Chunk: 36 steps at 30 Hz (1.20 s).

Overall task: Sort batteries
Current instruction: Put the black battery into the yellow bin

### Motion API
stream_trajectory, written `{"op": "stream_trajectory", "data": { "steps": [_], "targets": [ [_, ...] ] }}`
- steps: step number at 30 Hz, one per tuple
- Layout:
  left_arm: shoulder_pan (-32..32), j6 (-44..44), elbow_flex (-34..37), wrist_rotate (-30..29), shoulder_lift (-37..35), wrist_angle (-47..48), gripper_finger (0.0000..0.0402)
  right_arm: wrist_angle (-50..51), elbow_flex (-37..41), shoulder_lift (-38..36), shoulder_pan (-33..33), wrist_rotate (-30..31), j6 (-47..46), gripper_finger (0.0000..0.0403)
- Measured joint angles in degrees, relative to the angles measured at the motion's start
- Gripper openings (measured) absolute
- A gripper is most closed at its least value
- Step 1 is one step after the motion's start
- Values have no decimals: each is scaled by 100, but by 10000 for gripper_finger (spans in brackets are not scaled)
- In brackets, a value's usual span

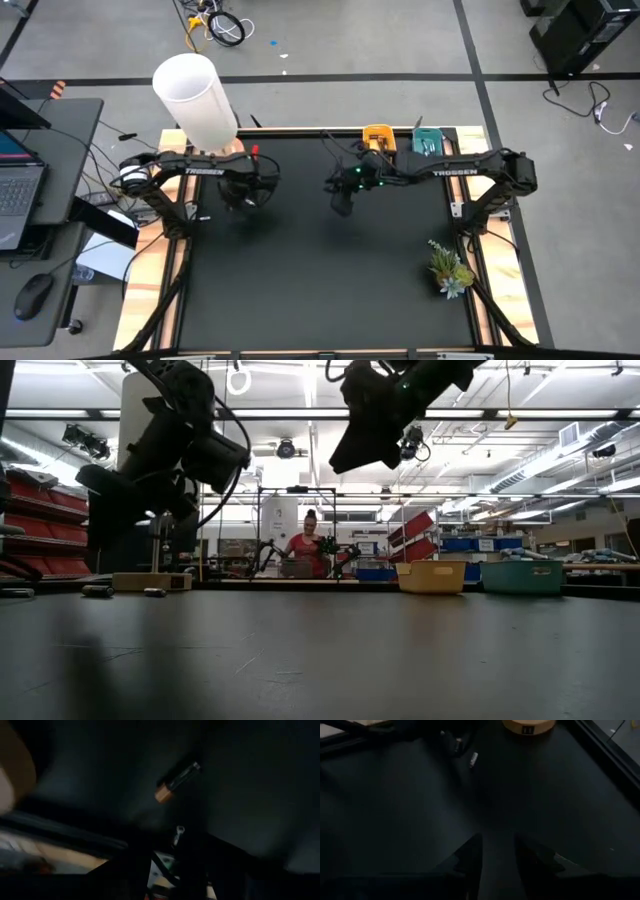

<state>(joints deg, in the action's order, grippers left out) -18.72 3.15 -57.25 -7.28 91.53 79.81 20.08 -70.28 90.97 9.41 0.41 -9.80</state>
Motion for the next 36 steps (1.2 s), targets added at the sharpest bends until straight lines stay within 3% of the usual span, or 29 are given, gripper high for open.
{"op": "stream_trajectory", "data": {
  "steps": [9,36],
  "targets": [
    [83,-596,93,-45,92,-396,181,-169,0,-6,-143,8,-199,122],
    [90,-1152,113,-86,1713,-895,184,-242,-2,-2,-149,14,-402,122]
  ]
}}
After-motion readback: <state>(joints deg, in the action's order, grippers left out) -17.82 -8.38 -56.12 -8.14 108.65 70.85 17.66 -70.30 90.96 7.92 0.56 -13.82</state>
